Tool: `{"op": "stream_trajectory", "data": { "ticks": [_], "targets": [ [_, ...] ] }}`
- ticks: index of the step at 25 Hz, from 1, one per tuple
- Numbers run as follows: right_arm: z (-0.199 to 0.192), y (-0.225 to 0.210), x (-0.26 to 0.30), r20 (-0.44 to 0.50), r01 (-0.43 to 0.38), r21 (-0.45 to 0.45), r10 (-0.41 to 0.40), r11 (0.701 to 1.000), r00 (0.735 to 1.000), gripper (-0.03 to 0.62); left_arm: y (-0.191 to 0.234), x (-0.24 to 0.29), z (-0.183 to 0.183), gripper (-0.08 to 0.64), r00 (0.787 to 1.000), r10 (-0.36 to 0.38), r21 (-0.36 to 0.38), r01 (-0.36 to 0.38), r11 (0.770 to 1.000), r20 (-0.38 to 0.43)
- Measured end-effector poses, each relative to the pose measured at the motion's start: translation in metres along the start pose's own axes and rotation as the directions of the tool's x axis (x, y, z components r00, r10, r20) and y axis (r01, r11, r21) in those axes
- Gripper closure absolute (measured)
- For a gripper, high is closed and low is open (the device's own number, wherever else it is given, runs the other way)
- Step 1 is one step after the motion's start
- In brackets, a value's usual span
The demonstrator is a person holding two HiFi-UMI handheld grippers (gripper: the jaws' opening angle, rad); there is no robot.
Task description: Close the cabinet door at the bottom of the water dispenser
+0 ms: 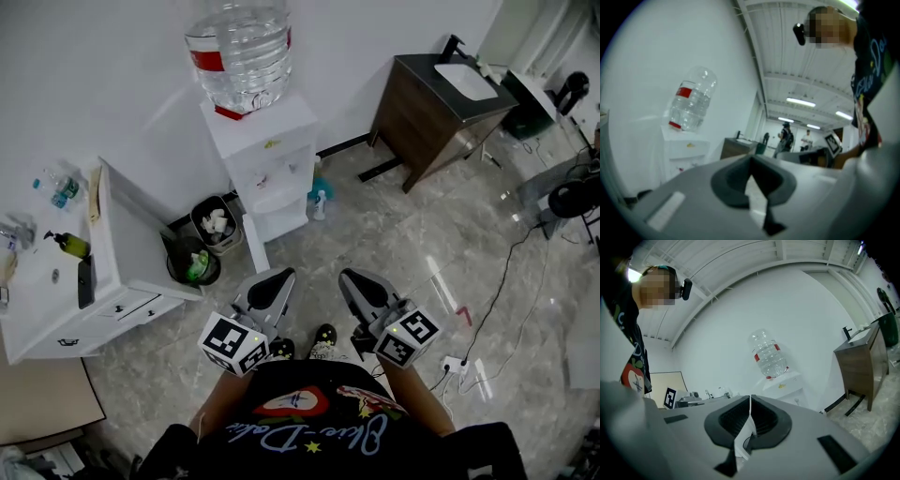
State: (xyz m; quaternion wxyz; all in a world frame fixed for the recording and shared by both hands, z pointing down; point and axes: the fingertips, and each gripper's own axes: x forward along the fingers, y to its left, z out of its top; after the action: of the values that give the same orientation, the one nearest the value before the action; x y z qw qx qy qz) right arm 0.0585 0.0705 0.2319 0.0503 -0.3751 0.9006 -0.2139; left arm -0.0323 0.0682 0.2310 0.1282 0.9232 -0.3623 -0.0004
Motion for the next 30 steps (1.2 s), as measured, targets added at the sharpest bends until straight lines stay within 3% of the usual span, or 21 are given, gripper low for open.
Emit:
{"op": "stream_trajectory", "data": {
  "ticks": [8,12,16,18,21,23,26,30],
  "targets": [
    [-0.007,-0.022,0.004,-0.034,-0.030,0.031,0.031,0.999,0.999,0.575,0.015,0.001,-0.017,0.561,0.993,0.118,-0.041,-0.119,0.992,-0.031],
    [-0.029,-0.041,0.014,-0.075,-0.026,0.028,0.028,0.999,0.997,0.575,0.042,-0.009,-0.053,0.561,0.971,0.213,-0.076,-0.222,0.972,-0.112],
    [-0.062,-0.062,0.027,-0.141,-0.017,0.038,0.023,0.999,0.990,0.575,0.070,-0.016,-0.089,0.561,0.955,0.236,-0.045,-0.247,0.968,-0.177],
    [-0.085,-0.073,0.039,-0.200,-0.011,0.023,0.016,1.000,0.980,0.575,0.095,-0.020,-0.113,0.561,0.937,0.275,-0.047,-0.291,0.955,-0.215],
    [-0.130,-0.083,0.069,-0.324,-0.035,-0.015,0.028,0.999,0.946,0.575,0.134,-0.022,-0.158,0.561,0.902,0.315,-0.126,-0.363,0.923,-0.297],
    [-0.157,-0.088,0.094,-0.343,-0.025,-0.035,0.012,0.999,0.939,0.575,0.156,-0.022,-0.191,0.561,0.884,0.319,-0.125,-0.379,0.917,-0.342],
    [-0.202,-0.107,0.127,-0.367,0.009,-0.056,-0.029,0.998,0.930,0.575,0.179,-0.015,-0.250,0.561,0.867,0.300,-0.130,-0.377,0.917,-0.398],
    [-0.270,-0.150,0.153,-0.460,0.085,0.016,-0.068,0.996,0.886,0.575,0.200,-0.002,-0.339,0.561,0.864,0.210,-0.258,-0.356,0.898,-0.458]
  ]
}}
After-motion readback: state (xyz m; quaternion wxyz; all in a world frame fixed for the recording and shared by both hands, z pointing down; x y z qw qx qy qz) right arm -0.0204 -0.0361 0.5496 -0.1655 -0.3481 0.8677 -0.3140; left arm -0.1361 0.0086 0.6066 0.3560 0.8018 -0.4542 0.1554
